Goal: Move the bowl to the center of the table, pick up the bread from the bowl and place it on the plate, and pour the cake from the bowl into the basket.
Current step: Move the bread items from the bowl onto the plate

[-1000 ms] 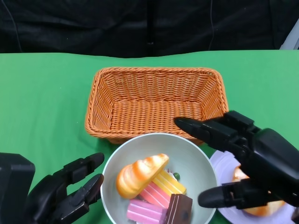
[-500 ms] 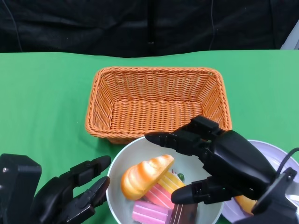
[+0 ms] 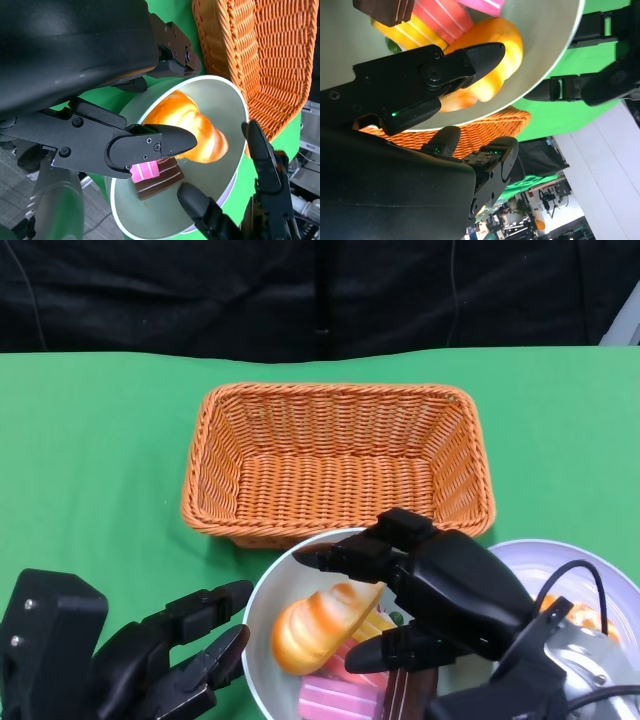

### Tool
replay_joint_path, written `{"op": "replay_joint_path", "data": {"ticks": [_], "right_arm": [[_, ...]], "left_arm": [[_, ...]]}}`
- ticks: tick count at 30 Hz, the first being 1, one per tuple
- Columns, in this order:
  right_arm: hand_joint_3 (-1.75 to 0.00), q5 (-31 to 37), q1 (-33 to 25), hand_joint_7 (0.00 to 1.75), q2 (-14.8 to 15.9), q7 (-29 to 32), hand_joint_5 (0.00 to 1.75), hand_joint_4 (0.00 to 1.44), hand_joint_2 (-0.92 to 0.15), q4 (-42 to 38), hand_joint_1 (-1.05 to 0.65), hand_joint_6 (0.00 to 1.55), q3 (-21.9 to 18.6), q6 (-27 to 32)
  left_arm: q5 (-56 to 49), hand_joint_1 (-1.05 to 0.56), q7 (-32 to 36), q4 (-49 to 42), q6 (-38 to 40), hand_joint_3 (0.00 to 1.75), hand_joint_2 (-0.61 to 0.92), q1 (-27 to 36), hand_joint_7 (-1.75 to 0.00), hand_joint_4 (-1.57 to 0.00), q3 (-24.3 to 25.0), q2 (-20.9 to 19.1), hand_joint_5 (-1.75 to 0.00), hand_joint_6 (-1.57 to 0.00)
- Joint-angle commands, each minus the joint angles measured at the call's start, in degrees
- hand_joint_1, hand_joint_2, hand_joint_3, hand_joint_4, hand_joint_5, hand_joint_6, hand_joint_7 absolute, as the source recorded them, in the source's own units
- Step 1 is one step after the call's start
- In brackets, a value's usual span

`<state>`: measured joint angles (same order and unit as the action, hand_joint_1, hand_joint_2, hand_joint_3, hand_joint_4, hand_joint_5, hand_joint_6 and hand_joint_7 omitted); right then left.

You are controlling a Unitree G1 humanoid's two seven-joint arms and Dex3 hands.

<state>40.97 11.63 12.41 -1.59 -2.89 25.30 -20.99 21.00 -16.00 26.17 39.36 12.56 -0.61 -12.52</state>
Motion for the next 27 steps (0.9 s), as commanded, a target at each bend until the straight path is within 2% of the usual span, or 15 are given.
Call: {"op": "replay_joint_path", "data": {"ticks": [1, 4, 5, 7, 8, 9, 10, 11, 13, 14, 16, 18, 19, 24, 27], "right_arm": [[0.00, 1.04, 1.99, 0.21, -0.66, 3.19, 0.74, 0.31, -0.87, -4.12, -0.46, 0.45, 1.11, -1.47], [0.00, 1.79, 2.92, 0.19, -1.26, 5.28, 0.72, 0.32, -0.87, -7.18, -0.46, 0.46, 1.99, -2.06], [0.00, 2.27, 3.40, 0.24, -1.71, 6.41, 0.77, 0.45, -0.88, -9.02, -0.36, 0.59, 2.51, -2.30], [0.00, 2.75, 4.30, 0.23, -2.47, 9.26, 0.76, 0.54, -0.89, -12.58, -0.31, 0.67, 3.22, -3.49], [-0.02, 2.89, 4.73, 0.30, -2.80, 11.32, 0.92, 0.74, -0.90, -14.40, -0.22, 0.86, 3.40, -4.61], [-0.02, 3.57, 5.29, 0.32, -3.25, 15.33, 1.07, 0.81, -0.90, -17.03, -0.18, 0.97, 3.57, -6.50], [-0.03, 4.15, 5.78, 0.40, -3.56, 18.37, 1.38, 0.89, -0.90, -19.05, -0.14, 1.11, 3.72, -7.96], [-0.05, 5.48, 6.36, 0.46, -3.86, 22.52, 1.56, 0.93, -0.90, -21.12, -0.12, 1.18, 4.03, -9.18], [-0.89, 7.59, 7.40, 1.05, -4.20, 28.54, 1.71, 1.01, -0.51, -24.17, -0.11, 1.05, 4.67, -10.72], [-1.15, 8.18, 7.83, 1.21, -4.27, 30.31, 1.73, 1.03, -0.37, -25.21, -0.11, 1.00, 4.96, -11.18], [-1.29, 7.77, 8.34, 1.30, -4.37, 32.68, 1.74, 1.03, -0.30, -26.57, -0.11, 0.97, 4.94, -12.91], [-1.49, 6.74, 8.51, 1.61, -4.37, 34.24, 1.75, 1.02, -0.25, -26.98, -0.12, 0.86, 4.56, -14.67], [-1.52, 6.54, 8.61, 1.66, -4.35, 34.68, 1.75, 1.02, -0.24, -27.17, -0.12, 0.84, 4.51, -15.13], [-1.59, 3.95, 8.04, 1.74, -4.50, 36.78, 1.75, 1.02, -0.24, -24.96, -0.17, 0.80, 2.78, -18.18], [-1.59, 0.91, 6.90, 1.75, -4.06, 35.28, 1.75, 1.02, -0.26, -21.33, -0.21, 0.77, 1.06, -20.07]], "left_arm": [[-1.33, -0.53, -0.33, -0.09, -2.20, 0.54, 0.92, -0.28, 0.00, -0.20, -0.35, -0.94, -0.44, -0.29], [-3.42, -0.53, 1.10, 0.31, -2.68, 0.54, 0.92, -0.27, 0.00, -0.20, -1.16, -1.20, -0.45, -0.29], [-4.95, -0.51, 2.18, 0.68, -2.88, 0.54, 0.92, -0.28, 0.00, -0.22, -1.73, -1.34, -0.46, -0.28], [-7.30, -0.50, 3.43, 0.83, -3.85, 0.54, 0.92, -0.20, 0.00, -0.23, -2.48, -1.24, -0.47, -0.27], [-7.94, -0.51, 3.56, 0.62, -4.53, 0.53, 0.92, -0.10, 0.00, -0.26, -2.61, -1.09, -0.49, -0.28], [-8.35, -0.52, 3.55, 0.38, -5.17, 0.53, 0.92, 0.00, -0.01, -0.27, -2.68, -0.87, -0.49, -0.28], [-8.63, -0.52, 3.50, 0.22, -5.60, 0.53, 0.92, 0.07, -0.01, -0.28, -2.70, -0.70, -0.50, -0.29], [-8.74, -0.52, 3.52, 0.13, -5.80, 0.53, 0.92, 0.11, -0.01, -0.28, -2.66, -0.46, -0.51, -0.29], [-8.84, -0.52, 3.47, -0.03, -6.19, 0.53, 0.92, 0.20, -0.01, -0.30, -2.58, -0.13, -0.52, -0.30], [-8.87, -0.52, 3.45, -0.08, -6.30, 0.53, 0.92, 0.22, -0.01, -0.30, -2.55, -0.04, -0.52, -0.30], [-8.77, -0.52, 3.37, -0.09, -6.29, 0.52, 0.92, 0.24, -0.01, -0.30, -2.42, 0.11, -0.53, -0.30], [-8.78, -0.52, 3.36, 0.01, -6.26, 0.53, 0.92, 0.28, -0.02, -0.28, -2.36, 0.18, -0.52, -0.31], [-8.80, -0.52, 3.35, 0.03, -6.26, 0.53, 0.92, 0.29, -0.02, -0.28, -2.35, 0.20, -0.52, -0.31], [-8.95, -0.52, 3.30, -0.24, -6.47, 0.52, 0.92, 0.44, -0.01, -0.29, -1.98, 0.13, -0.52, -0.31], [-8.79, -0.53, 2.73, -0.60, -7.07, 0.52, 0.92, 0.56, -0.01, -0.29, -1.75, 0.08, -0.52, -0.31]]}}
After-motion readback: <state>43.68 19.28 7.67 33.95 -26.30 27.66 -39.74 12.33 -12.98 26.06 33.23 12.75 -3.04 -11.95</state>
